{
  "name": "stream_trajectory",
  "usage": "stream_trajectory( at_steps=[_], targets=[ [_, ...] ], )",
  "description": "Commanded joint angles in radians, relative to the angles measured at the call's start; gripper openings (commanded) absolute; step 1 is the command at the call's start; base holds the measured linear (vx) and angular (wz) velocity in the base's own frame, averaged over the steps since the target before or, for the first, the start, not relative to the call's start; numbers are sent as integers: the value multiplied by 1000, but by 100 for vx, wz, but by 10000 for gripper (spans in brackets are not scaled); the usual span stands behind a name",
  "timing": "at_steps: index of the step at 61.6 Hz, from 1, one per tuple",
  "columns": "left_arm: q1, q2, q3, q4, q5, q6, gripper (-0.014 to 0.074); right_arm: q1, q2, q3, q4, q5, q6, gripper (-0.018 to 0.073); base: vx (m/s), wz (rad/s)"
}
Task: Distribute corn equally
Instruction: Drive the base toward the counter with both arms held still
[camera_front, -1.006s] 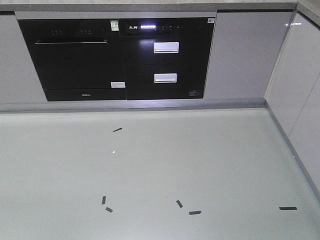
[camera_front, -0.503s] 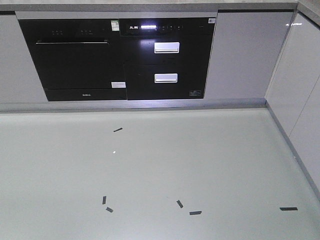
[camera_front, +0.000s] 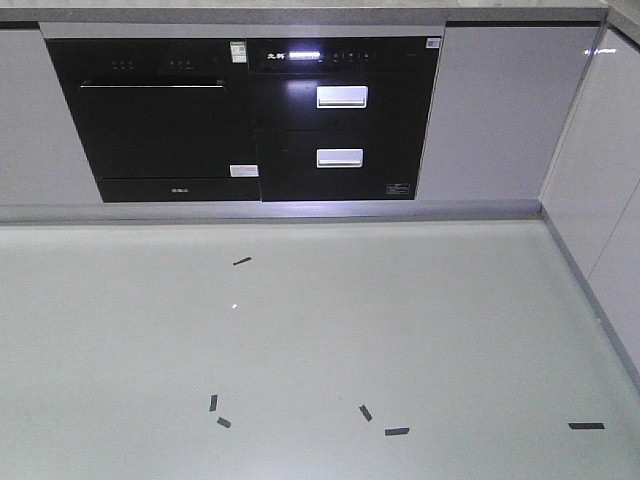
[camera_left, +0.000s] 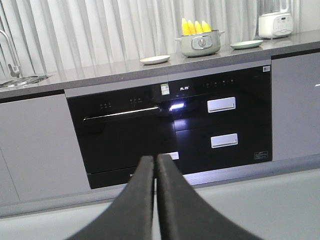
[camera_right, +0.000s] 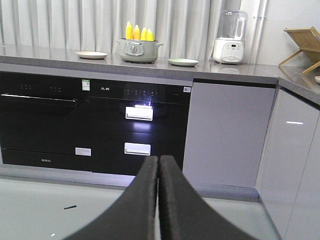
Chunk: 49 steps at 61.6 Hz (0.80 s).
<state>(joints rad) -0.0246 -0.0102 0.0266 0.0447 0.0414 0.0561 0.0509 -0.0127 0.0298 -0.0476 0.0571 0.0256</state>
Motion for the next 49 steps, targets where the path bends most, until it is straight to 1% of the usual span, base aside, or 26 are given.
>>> stream_trajectory(
  at_steps=[1,49],
  targets=[
    [1,-17,4,-1,-78,-13,-7,-4,-4,8,-7,-73,-6,-4,4,4],
    [1,-17,4,-1,-78,-13,-7,-4,-4,8,-7,-73,-6,-4,9,3]
  ],
)
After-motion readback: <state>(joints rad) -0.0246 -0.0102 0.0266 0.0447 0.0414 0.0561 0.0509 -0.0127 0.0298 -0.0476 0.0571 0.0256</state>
